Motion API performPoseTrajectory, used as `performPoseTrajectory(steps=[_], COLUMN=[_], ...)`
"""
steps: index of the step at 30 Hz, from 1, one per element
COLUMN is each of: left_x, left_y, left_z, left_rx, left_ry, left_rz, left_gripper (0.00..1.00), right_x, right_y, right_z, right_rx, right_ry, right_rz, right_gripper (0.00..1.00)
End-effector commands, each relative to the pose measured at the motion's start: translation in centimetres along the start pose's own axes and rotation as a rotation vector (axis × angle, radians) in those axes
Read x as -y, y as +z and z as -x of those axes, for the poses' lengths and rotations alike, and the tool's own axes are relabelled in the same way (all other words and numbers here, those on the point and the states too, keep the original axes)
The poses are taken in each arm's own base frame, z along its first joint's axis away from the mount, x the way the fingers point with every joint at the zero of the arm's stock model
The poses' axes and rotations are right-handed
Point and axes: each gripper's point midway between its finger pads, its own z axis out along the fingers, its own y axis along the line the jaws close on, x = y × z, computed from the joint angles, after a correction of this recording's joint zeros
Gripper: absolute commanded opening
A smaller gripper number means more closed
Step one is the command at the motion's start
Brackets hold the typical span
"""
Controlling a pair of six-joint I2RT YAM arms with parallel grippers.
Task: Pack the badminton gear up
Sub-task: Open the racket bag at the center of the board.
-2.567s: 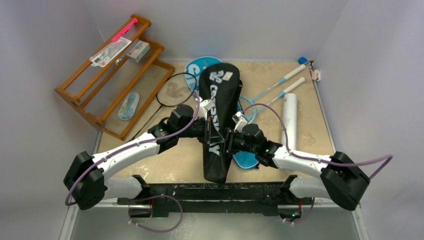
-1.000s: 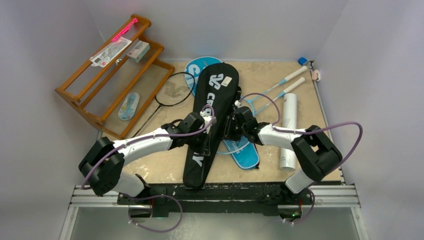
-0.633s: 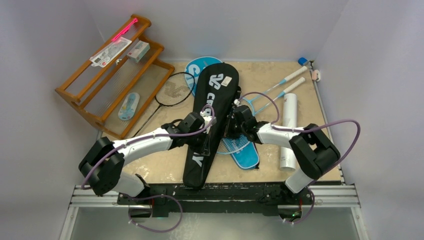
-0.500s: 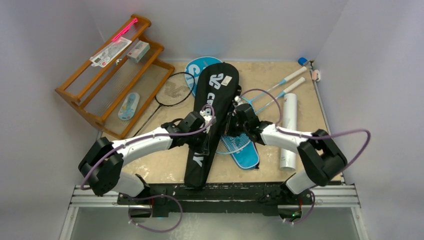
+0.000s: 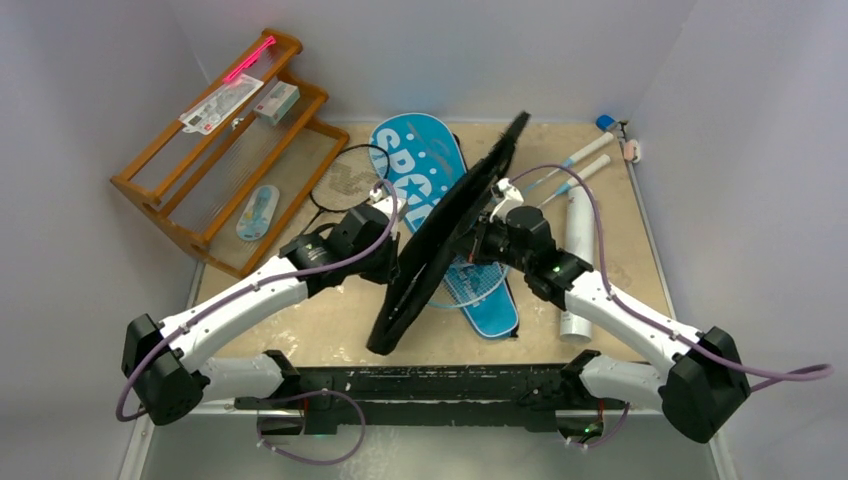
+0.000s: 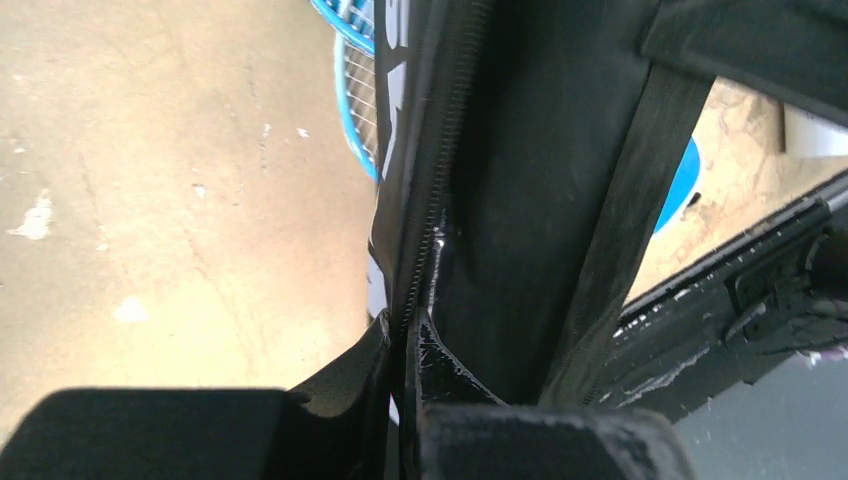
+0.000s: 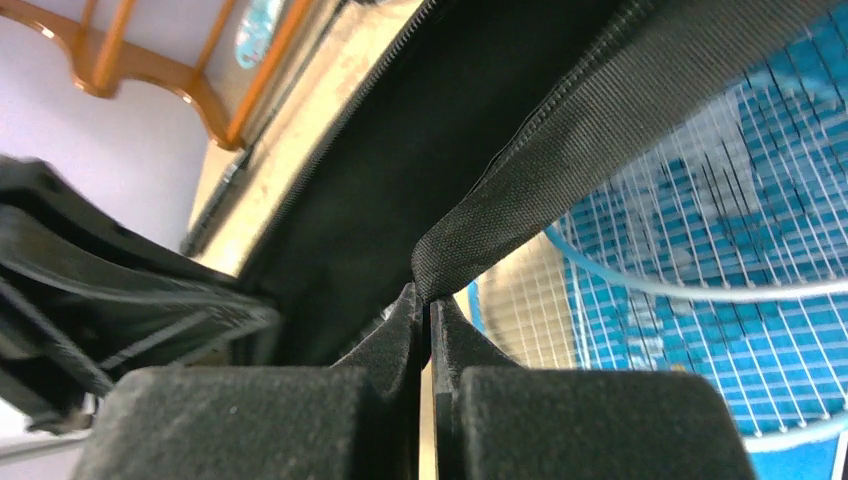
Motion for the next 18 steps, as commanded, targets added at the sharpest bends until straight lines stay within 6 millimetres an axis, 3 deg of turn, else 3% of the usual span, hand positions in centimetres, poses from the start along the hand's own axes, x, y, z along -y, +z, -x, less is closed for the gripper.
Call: performPoseTrajectory(steps=[1, 6, 8, 11, 15, 18], left_x=[-1.8, -1.1, -0.5, -0.2, -4.1, -8.3], left_y=[-0.9, 0.2, 0.4, 0.4, -0.2, -1.0], left_z=[0.9, 0.5, 0.6, 0.8, 2.2, 3.8], left_rx=[0.033, 0.012, 0.010, 0.018, 0.093, 0.130], left_ry=[-0.011, 0.014, 0.027, 0.047, 0.034, -0.009], left_rz=[0.114, 0.069, 0.031, 0.015, 0.187, 0.310], left_gripper=[0.00, 0.01, 0.11, 0.41, 0.70, 0.75], right_x=[3.8, 5.4, 5.8, 6.1, 6.3, 6.2], right_y=[0.1, 0.2, 0.2, 0.3, 0.2, 0.3], right_z=[-3.3, -6.4, -7.1, -7.6, -8.1, -8.3], right_rx=[-0.073, -0.170, -0.188, -0.200, -0.213, -0.221], right_ry=[0.005, 0.048, 0.055, 0.058, 0.063, 0.064], right_rz=[-0.113, -0.146, -0.156, -0.159, -0.160, -0.153], right_gripper=[0.00, 0.00, 0.00, 0.00, 0.00, 0.00])
